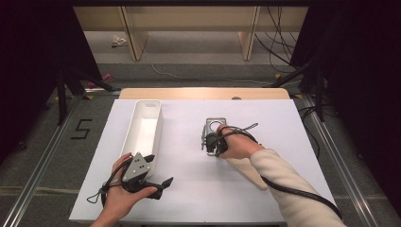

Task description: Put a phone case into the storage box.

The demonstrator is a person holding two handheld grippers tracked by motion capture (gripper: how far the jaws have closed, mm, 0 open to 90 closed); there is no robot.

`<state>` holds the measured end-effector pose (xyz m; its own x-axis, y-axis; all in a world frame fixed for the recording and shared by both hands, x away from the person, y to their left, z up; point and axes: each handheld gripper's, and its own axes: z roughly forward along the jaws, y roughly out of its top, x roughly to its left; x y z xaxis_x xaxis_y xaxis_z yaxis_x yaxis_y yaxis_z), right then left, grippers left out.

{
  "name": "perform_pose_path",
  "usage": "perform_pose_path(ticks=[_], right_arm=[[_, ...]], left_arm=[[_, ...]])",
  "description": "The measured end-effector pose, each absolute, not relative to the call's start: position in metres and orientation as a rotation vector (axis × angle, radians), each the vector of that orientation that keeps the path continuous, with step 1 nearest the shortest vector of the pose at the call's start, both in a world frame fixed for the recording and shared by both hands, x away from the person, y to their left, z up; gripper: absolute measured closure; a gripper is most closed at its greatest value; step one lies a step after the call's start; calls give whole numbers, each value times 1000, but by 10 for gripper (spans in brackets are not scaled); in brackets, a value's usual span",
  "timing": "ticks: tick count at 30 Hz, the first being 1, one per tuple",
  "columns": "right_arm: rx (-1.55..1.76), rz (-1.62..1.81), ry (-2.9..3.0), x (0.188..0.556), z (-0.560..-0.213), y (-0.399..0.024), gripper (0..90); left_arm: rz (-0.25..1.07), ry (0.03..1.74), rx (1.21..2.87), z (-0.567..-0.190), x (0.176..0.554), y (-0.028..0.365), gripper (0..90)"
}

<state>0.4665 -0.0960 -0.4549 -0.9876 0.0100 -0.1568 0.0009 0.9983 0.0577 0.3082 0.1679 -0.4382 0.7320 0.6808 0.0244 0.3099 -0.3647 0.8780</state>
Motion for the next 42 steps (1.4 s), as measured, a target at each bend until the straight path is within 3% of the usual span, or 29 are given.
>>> perform_pose_path(ticks=[19,42], right_arm=[[-13,120,2968,464,-452,-100,890],[91,505,2894,455,-430,-123,893]], left_arm=[[483,756,1966,-438,308,168,30],[487,765,1960,-438,309,169,37]])
